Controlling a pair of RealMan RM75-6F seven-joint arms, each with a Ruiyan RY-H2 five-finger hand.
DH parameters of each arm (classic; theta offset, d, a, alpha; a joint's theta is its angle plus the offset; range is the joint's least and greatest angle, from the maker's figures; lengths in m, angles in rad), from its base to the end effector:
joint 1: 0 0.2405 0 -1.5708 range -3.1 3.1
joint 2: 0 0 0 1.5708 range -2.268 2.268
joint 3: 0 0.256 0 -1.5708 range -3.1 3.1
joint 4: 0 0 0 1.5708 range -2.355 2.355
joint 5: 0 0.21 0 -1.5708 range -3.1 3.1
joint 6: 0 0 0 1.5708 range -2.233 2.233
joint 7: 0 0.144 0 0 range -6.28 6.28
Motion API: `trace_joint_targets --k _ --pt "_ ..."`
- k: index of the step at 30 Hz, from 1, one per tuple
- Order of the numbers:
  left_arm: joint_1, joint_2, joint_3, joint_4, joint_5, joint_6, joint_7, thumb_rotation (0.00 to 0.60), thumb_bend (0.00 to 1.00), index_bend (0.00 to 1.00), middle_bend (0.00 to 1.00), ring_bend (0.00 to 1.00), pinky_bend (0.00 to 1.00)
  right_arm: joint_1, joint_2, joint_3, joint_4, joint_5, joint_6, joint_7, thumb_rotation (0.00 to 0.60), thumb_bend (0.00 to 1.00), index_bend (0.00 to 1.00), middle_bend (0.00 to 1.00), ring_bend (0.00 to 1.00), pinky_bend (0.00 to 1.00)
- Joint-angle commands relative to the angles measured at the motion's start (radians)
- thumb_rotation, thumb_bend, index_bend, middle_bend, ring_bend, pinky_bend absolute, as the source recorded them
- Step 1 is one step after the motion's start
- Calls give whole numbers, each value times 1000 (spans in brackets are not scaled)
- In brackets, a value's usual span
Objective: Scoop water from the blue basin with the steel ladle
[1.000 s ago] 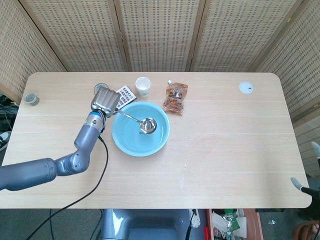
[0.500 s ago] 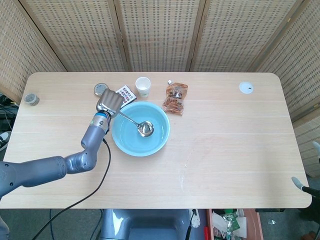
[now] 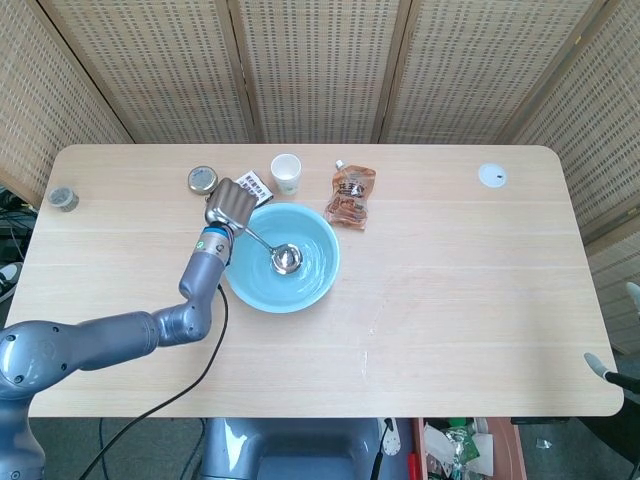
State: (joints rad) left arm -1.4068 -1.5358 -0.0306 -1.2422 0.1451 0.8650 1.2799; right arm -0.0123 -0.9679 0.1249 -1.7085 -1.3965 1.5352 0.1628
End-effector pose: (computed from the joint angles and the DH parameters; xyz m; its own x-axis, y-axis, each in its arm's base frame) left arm -0.0527 0.4627 0.0051 0.9605 0.1224 0.2499 0.2763 -0.3134 -0.9085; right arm -0.3207 -0.1637 0.2205 0.2919 0.1088 0.9502 -0.9497 0.1505 0.2745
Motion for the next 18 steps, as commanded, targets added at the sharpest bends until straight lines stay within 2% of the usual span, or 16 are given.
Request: trace_joint_targets --k 1,10,18 --pt "-17 -19 11 2 -2 13 30 600 496 909 1000 954 1000 0 0 1 1 2 -2 2 600 0 0 0 0 0" --pt "-22 -62 9 22 -15 20 51 600 514 914 1000 954 1000 -4 6 2 2 2 1 16 600 0 0 0 0 0" --pt "-12 -55 -11 7 -21 13 27 600 514 914 1000 954 1000 -7 9 0 1 -4 4 24 600 0 0 0 0 0"
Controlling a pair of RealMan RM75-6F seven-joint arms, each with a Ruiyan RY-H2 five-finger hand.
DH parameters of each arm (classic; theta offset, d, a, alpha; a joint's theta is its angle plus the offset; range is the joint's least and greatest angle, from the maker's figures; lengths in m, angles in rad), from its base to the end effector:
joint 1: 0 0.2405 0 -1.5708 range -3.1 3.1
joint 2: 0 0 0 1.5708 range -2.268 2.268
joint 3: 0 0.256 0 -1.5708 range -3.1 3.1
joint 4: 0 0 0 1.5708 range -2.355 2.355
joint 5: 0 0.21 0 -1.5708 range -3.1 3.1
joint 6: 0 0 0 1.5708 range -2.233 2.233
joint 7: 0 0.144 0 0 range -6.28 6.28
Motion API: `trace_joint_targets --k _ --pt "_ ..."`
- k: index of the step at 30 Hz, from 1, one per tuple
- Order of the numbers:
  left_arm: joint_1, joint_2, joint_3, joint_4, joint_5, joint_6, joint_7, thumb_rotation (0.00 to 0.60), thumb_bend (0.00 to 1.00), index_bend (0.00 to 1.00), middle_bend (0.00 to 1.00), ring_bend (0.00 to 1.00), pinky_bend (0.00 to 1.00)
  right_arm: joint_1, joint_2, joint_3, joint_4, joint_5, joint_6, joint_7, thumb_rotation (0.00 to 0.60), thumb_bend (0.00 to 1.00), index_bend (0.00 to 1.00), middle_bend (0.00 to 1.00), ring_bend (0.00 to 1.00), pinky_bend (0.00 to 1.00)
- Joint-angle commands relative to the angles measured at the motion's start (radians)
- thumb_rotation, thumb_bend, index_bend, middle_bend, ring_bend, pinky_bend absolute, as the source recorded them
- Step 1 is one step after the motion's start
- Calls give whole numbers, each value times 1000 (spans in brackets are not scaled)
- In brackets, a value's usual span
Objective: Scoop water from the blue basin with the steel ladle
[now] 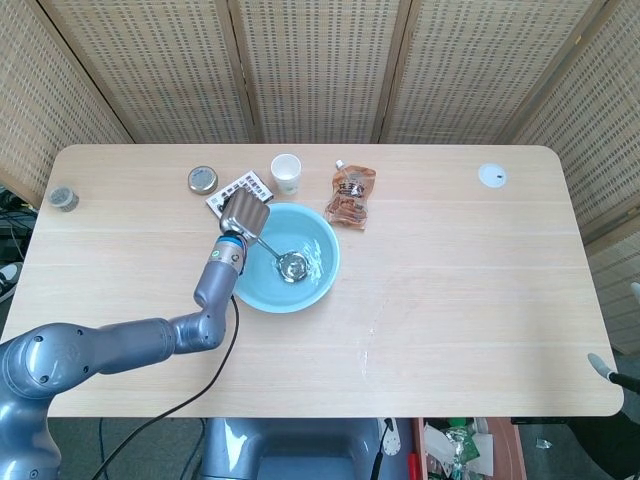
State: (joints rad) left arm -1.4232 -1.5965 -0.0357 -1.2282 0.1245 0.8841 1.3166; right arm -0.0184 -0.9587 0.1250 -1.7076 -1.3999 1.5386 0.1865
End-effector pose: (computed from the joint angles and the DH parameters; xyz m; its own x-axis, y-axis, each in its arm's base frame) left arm -0.0445 0.4532 -0.0173 0.9654 0.1197 0.2315 0.2589 -0.3404 -0.9039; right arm -0.3214 -0.1618 0.2238 0.2800 0.1133 0.9533 -0.9533 0.1499 0.2622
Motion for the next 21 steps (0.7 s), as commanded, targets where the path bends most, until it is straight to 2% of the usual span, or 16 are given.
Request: trace_joint_targets --k 1,9,21 --pt "7 9 -8 -10 0 -8 -15 600 514 914 1000 954 1000 -1 0 0 0 -1 0 0 600 0 0 0 0 0" --pt "31 74 -41 -63 4 -42 -100 600 514 914 1000 954 1000 1 -3 -2 -2 -4 -1 -11 600 0 0 0 0 0" --pt "47 149 -42 -108 28 -84 -178 600 515 916 1000 954 1000 3 -9 -4 -4 -5 -3 -28 600 0 0 0 0 0"
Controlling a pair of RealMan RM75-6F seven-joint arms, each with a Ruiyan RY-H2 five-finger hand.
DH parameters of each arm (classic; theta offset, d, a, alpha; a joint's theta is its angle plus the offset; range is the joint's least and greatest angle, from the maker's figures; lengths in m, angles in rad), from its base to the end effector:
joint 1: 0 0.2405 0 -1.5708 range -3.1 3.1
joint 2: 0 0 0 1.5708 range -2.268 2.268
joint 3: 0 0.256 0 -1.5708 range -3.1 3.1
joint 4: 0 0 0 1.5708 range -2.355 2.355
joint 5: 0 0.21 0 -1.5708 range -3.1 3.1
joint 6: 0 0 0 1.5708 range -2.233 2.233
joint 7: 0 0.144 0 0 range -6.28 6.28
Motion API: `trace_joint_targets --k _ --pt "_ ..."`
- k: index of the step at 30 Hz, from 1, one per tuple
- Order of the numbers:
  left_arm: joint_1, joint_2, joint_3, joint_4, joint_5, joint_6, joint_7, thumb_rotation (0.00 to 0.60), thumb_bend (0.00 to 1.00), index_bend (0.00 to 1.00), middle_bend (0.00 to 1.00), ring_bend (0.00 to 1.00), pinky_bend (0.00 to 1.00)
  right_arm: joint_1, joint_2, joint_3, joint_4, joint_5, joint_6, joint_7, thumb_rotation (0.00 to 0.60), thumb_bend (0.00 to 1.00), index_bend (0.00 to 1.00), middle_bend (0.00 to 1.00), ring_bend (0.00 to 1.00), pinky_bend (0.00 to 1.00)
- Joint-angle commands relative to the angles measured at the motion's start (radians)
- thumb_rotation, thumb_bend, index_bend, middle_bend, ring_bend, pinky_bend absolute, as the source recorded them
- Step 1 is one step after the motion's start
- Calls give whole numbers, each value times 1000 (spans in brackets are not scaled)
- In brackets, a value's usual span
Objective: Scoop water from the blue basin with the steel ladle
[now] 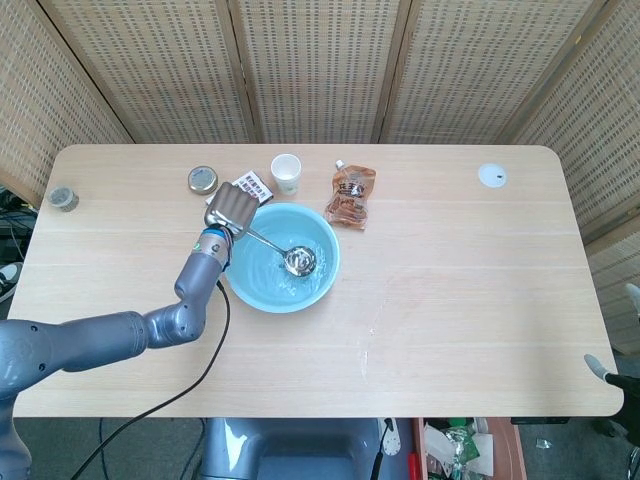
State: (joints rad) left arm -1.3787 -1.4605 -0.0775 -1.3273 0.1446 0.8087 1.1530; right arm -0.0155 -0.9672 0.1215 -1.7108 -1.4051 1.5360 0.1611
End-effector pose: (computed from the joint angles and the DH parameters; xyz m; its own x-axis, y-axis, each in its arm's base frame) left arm -0.0518 0.4566 0.0161 0.8952 0.2015 0.3975 0.4444 -0.3358 -0.8305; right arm -0.3200 -0.1622 0.2196 0.2927 0.1037 0.9506 -0.9498 0.1461 0.2765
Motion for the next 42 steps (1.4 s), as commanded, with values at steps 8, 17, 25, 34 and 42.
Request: trace_joint_targets --k 8,17,25,34,42 --pt "-3 67 -4 -53 20 23 -44 600 548 930 1000 954 1000 2 -5 -1 -6 0 -2 -21 600 0 0 0 0 0" --pt "-83 196 -25 -196 -189 58 15 600 574 941 1000 954 1000 5 -7 0 -6 6 -9 -26 600 0 0 0 0 0" --pt "-139 241 -9 -246 -362 81 92 600 595 949 1000 954 1000 7 -9 -3 -11 -1 -7 -38 600 0 0 0 0 0" --pt "-161 301 -17 -300 -456 62 109 600 596 949 1000 954 1000 4 -11 -6 -16 -6 -1 -47 600 0 0 0 0 0" --pt "-167 330 -18 -336 -471 74 109 600 598 950 1000 954 1000 4 -13 -9 -20 -12 0 -57 600 0 0 0 0 0"
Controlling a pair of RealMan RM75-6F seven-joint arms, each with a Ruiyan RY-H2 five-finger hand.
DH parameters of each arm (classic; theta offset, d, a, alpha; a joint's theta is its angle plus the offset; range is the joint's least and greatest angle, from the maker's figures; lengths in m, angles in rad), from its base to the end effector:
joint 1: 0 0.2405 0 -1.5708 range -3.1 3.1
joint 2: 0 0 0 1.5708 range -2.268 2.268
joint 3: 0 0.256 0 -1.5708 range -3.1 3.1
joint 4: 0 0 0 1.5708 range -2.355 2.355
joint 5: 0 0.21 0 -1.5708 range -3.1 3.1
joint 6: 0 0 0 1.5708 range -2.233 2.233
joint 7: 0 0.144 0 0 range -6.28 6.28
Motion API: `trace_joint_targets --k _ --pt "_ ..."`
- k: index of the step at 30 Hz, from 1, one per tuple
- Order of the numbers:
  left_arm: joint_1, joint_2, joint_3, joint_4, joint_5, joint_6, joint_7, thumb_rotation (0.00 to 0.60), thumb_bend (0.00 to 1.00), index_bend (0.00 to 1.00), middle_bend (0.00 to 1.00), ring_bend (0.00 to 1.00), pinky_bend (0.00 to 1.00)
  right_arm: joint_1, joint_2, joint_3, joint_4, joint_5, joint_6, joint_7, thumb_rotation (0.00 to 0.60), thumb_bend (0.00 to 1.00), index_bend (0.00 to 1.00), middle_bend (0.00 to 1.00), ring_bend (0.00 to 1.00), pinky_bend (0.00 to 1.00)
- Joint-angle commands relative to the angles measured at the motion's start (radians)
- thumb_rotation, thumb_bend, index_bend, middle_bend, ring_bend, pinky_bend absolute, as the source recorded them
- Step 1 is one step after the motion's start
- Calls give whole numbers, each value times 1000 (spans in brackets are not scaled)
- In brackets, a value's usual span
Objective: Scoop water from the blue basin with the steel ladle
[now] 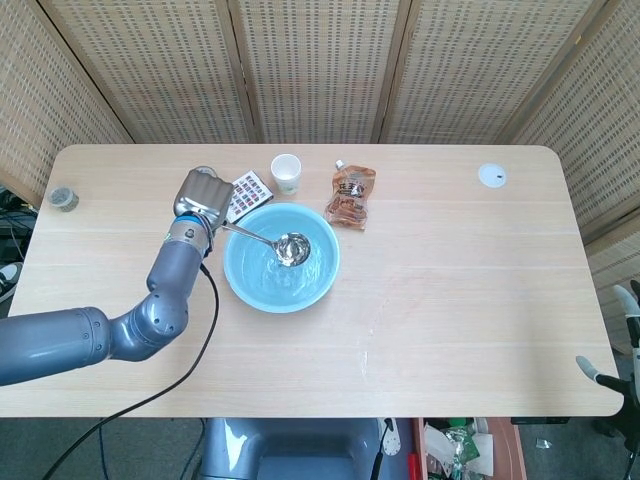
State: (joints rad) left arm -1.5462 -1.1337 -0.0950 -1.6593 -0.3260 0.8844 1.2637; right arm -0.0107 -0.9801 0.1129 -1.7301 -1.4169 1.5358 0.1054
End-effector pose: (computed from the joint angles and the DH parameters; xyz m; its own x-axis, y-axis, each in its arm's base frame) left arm -0.0169 0.4346 0.1000 0.8111 0.3642 0.4576 0.5485 -0.2022 -0.8113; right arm -0.3146 -0.1623 0.2114 0.3150 0.0871 0.9451 -0.9436 0.1359 0.3019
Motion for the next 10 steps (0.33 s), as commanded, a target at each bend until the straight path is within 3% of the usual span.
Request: trace_joint_targets --k 1,10 --pt "1 5 0 -6 -6 -5 -2 600 598 951 1000 954 1000 -1 0 0 -2 0 1 -2 600 0 0 0 0 0" --pt "-8 11 3 -8 -41 -27 2 600 599 951 1000 954 1000 -2 -1 -2 -3 -1 4 -6 600 0 0 0 0 0"
